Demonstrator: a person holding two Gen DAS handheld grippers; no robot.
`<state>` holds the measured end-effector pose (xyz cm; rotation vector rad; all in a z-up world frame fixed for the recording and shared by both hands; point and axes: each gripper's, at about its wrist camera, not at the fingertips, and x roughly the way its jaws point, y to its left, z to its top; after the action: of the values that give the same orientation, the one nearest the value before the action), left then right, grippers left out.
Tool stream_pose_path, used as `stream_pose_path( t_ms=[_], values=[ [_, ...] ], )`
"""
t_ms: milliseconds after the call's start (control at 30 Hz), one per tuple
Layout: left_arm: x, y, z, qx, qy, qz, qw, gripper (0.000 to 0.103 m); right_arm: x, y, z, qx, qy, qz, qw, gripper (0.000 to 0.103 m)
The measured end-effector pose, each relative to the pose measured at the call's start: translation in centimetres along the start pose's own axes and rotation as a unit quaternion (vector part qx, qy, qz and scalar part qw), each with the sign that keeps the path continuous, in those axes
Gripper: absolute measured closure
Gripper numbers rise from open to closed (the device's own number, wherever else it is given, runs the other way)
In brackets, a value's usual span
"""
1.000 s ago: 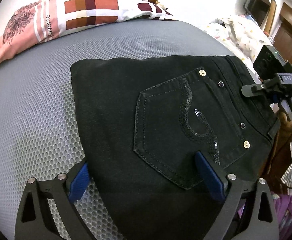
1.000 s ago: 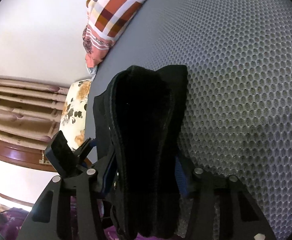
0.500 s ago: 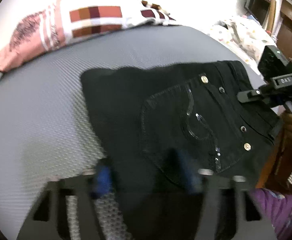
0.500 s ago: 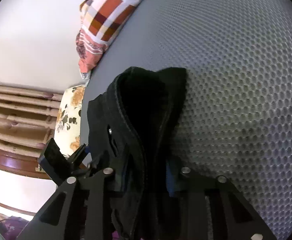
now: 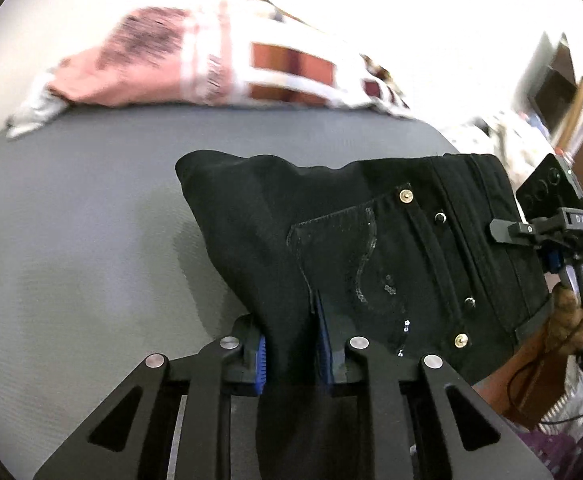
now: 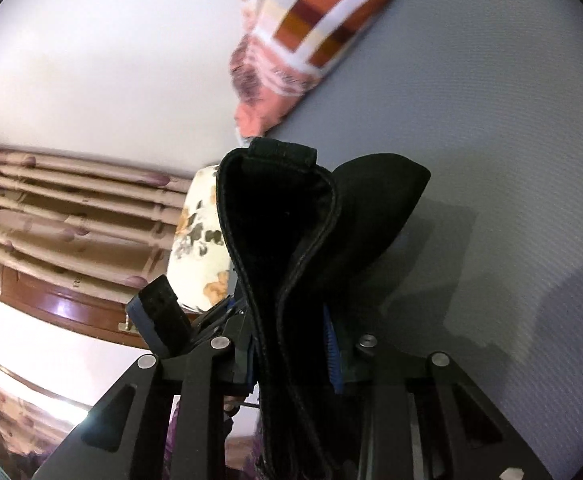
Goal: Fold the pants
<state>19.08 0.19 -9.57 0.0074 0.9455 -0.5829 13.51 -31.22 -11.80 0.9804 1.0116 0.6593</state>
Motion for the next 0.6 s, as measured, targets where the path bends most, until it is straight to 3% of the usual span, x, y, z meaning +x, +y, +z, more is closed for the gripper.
stream_pose_path(
  t_ms=[167,333,433,533,600],
  values=[
    [-2.5,6.8,3.2,-0.026,-0.035,0.056,0.9975,0.082,7.6,2.4,5.3,-0.015,0.008,0.041,0.999,0.077],
    [-2.6,13.6,6.2,-0.04,-0.051,0.106,0.9923,0.082,15.5,3.7,10.5,-0.027,0.014,0.052,0.998,0.077],
    [-0.8,16.8,6.9,-0.039,-0.054,0.127,0.9897,0.082,18.9,3.0,12.1,-0.028,0.017,0.036,0.999,0.078],
    [2.1,19.9,6.3,-0.054,-0.047,0.128,0.9892,0.081,21.2,1.6,13.3,-0.044,0.012,-0.016,0.999,0.079],
    [3.5,20.6,5.7,-0.054,-0.056,0.134,0.988,0.075,22.0,1.1,13.8,-0.062,0.008,-0.055,0.996,0.079]
  ],
)
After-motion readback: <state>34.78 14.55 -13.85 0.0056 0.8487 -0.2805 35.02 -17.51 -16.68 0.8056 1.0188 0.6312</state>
